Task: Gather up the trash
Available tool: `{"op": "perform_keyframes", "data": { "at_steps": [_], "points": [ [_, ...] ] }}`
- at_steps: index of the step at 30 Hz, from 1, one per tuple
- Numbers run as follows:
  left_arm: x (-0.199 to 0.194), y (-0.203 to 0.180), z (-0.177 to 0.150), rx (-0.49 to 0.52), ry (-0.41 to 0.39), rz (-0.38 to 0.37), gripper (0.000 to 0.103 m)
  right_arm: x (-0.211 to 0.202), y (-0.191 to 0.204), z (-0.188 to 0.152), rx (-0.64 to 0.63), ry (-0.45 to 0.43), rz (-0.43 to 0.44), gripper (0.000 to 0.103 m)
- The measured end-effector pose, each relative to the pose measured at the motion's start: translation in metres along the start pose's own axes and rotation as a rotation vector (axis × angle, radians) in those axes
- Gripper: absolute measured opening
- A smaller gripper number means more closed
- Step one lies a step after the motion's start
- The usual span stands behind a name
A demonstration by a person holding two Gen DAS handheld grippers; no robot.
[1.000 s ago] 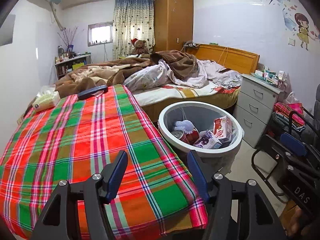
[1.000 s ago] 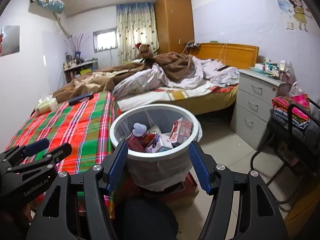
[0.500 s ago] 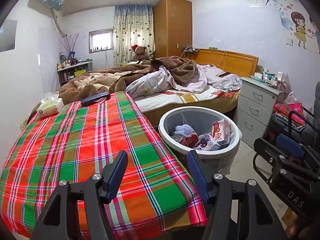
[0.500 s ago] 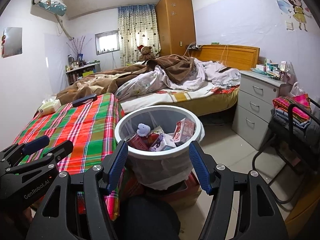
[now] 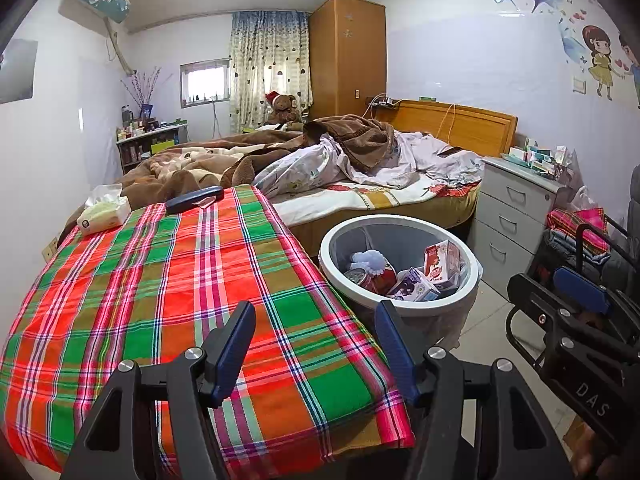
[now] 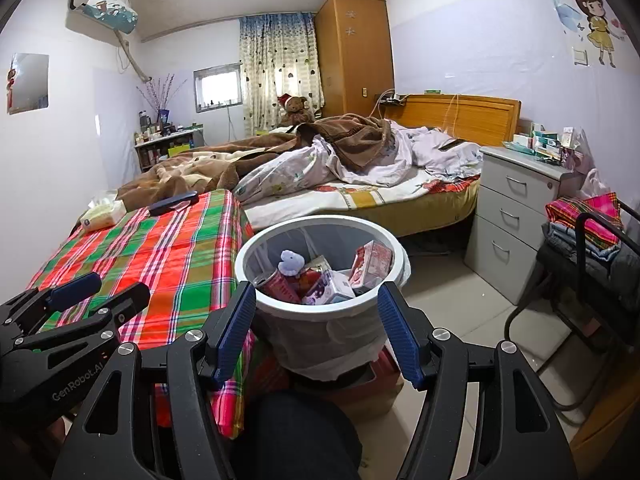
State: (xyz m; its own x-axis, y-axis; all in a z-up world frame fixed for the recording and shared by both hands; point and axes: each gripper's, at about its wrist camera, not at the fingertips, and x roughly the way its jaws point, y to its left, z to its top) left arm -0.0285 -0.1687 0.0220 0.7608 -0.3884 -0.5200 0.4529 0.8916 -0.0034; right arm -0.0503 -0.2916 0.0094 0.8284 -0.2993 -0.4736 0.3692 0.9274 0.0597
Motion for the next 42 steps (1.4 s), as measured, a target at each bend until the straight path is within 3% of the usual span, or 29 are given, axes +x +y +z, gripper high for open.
{"op": "perform_keyframes", "data": {
  "at_steps": [42],
  "points": [
    [-0.0049,0.0028,-0.0015,-0.014,-0.001,0.007,0.062,-0.0032,0.0036,0.0057,-0.006,-0.01,0.008,0.065]
  ]
}}
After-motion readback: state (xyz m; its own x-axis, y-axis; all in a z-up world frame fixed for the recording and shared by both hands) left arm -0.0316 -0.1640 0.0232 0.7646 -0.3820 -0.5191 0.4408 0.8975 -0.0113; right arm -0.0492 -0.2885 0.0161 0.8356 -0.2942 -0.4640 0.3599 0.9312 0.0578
